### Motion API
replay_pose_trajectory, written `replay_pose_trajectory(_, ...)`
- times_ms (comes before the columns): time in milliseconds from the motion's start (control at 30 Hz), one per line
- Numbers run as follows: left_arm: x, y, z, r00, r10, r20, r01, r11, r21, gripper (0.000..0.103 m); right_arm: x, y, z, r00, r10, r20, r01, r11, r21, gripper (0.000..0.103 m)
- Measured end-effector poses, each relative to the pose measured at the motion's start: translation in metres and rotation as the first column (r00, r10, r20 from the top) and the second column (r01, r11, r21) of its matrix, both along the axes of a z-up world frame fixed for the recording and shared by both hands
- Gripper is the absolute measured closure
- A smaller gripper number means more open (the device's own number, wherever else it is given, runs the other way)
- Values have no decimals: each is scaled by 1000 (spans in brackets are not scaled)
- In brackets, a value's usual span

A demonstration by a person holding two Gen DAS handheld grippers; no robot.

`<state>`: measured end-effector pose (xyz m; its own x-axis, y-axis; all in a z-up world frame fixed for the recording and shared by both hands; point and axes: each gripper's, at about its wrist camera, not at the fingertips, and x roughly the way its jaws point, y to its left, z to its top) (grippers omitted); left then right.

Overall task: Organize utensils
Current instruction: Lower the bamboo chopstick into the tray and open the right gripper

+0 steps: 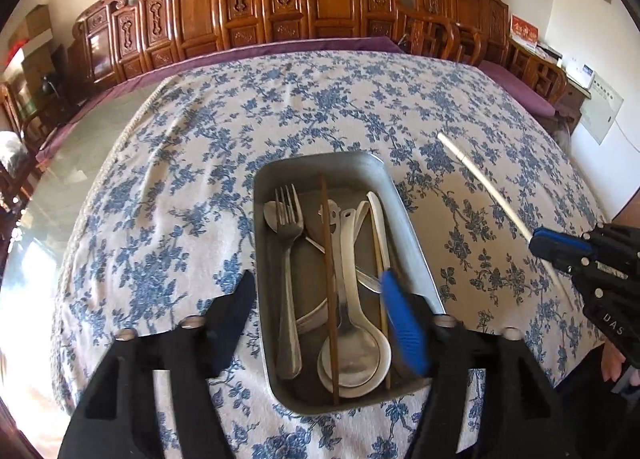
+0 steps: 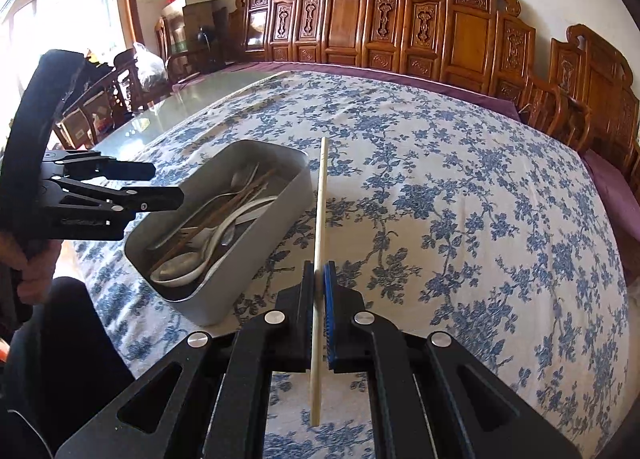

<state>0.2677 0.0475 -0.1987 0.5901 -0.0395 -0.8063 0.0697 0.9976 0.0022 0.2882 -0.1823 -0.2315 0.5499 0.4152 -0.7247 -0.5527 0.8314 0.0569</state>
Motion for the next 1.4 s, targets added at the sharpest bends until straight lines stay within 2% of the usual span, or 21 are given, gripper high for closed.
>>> replay_pose_trajectory(33, -2, 1, 2, 1000, 3, 2, -3, 1000, -4, 35, -1, 0, 1, 1000, -1, -9, 1, 1000, 14, 97)
replay_pose_trajectory(100, -4, 5, 6, 1000, 5, 3, -5, 1000, -15, 15, -3, -1, 2, 999, -8, -36, 10, 998, 58, 97)
replay_pose_trajectory(133, -7, 7, 10, 1000, 3, 13, -3, 1000, -20, 12, -4, 0, 3, 999, -11, -43, 14, 998, 69, 97)
replay_pose_trajectory(500, -31, 33, 35, 998, 20, 55, -19, 1000, -16, 12, -8, 31, 17, 999, 7, -54, -3, 997, 73, 97)
replay_pose_trajectory(767, -38, 57, 41, 997, 25, 71, -25, 1000, -6, 12, -3, 76, 8, 994, 25, -106, -19, 998, 56, 97)
replay_pose_trajectory(1167, -42, 82, 29, 997, 51, 57, -49, 998, -46, 12, 28, 118, -13, 975, -6, -221, 26, 996, 88, 97)
replay_pose_trajectory(1400, -44, 89, 14, 998, 59, 34, -56, 997, -59, 12, 40, 133, -31, 968, -25, -250, 38, 998, 49, 97)
